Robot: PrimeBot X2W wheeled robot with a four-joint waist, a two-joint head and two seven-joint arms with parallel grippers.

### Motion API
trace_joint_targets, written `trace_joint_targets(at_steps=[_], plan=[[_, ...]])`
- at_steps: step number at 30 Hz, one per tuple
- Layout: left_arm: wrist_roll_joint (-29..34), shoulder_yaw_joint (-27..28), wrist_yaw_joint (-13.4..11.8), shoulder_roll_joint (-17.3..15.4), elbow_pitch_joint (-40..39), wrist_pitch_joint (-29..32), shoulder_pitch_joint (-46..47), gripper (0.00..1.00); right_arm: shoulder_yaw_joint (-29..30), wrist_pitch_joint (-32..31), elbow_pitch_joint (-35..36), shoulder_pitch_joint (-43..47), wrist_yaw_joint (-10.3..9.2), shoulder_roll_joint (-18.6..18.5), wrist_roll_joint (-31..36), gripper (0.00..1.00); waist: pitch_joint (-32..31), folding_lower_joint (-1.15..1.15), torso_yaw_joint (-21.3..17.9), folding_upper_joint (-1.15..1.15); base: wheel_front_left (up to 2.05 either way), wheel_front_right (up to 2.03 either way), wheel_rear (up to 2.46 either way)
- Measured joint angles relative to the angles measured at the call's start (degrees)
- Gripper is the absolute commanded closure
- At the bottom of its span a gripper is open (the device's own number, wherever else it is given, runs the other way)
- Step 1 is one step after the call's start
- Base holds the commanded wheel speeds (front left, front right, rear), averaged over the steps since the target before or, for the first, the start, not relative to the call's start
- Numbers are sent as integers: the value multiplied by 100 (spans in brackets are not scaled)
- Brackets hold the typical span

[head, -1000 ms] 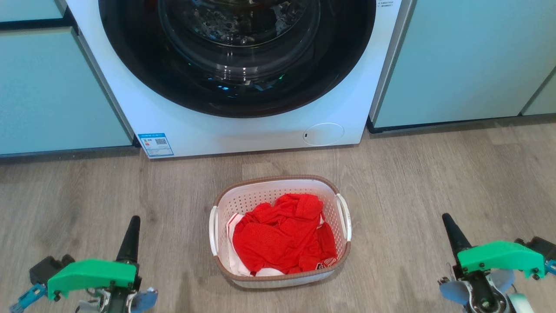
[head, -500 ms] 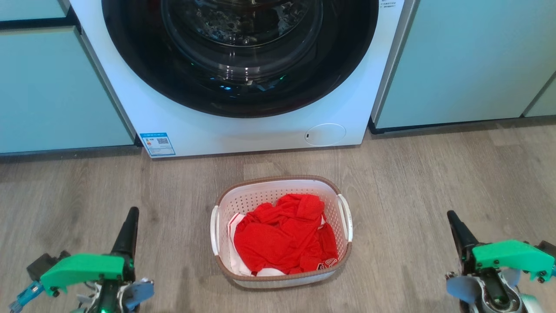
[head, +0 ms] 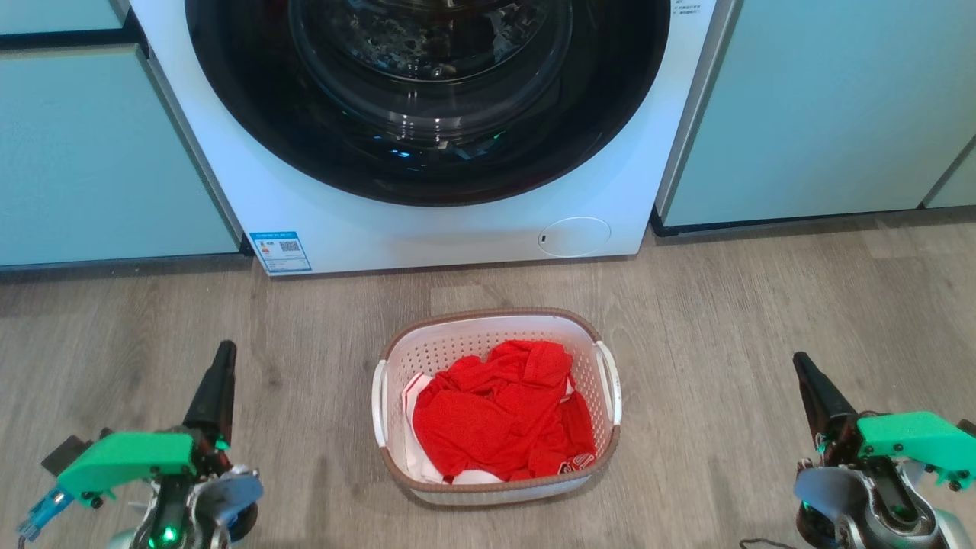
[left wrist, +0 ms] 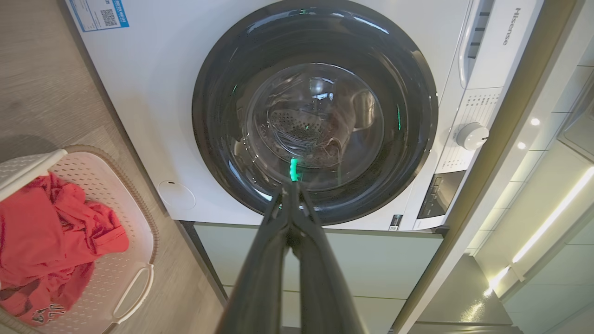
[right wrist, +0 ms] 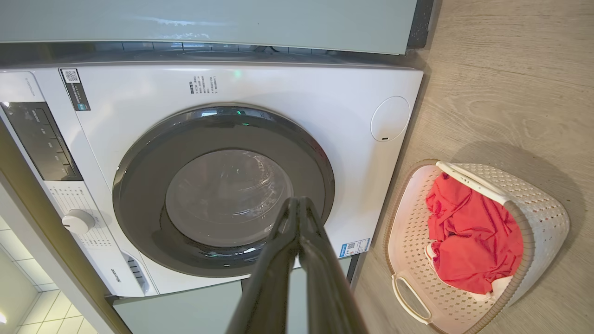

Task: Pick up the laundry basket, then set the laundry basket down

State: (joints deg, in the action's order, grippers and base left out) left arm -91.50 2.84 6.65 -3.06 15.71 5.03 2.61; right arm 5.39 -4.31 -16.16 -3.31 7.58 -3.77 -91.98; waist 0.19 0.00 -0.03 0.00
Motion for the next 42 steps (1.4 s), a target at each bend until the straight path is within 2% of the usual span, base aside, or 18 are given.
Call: trace_joint_targets(at_steps=[3,42], plan=[[-142,16,45,0,0,27,48,100,18,-42,7,1,0,0,-138,100,-1,0,3,0,0,0,0],[-141,112,45,12,1,53,65,100,85,-100,7,1,0,38,-135,100,-1,0,3,0,0,0,0]])
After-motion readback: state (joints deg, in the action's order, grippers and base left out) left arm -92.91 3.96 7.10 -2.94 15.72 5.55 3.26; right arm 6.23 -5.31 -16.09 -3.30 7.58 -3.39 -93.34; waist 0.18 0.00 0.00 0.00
